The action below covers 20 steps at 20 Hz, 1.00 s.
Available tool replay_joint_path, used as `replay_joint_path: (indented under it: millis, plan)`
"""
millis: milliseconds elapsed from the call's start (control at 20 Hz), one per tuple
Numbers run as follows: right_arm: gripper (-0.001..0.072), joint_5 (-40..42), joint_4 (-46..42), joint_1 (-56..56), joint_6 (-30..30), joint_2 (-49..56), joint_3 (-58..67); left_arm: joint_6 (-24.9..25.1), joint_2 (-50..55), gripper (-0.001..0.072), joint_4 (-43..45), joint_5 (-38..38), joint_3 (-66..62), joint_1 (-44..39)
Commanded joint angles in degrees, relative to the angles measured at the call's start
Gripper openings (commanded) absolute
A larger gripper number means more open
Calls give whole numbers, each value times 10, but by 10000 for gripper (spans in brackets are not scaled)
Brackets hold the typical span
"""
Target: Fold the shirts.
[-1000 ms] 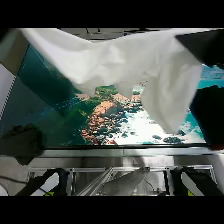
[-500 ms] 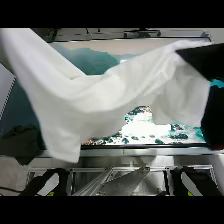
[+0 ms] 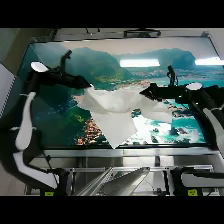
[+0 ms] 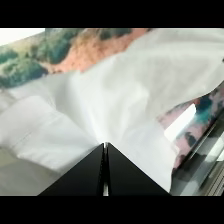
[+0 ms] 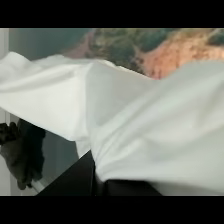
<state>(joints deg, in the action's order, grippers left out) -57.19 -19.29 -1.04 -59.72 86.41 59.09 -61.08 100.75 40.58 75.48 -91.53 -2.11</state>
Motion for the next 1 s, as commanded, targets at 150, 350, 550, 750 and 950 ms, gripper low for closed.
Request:
replay_joint_path:
  millis: [150,350,550,750,950]
  plan:
    - [382,-45,88,-62,118,132,95,-6,162,90,18,49,-193,12]
    - [463,-178,88,-146,102,121,160,-97,145,709,18,89,-267,50]
    - [462,-288,15,-208,78,107,139,-102,89,708,17,173,-165,72]
    - [426,-337,-75,-250,64,75,44,-89,5,707,19,182,41,64]
    - [343,-326,-70,-278,120,-20,-98,-50,-97,707,12,112,270,47]
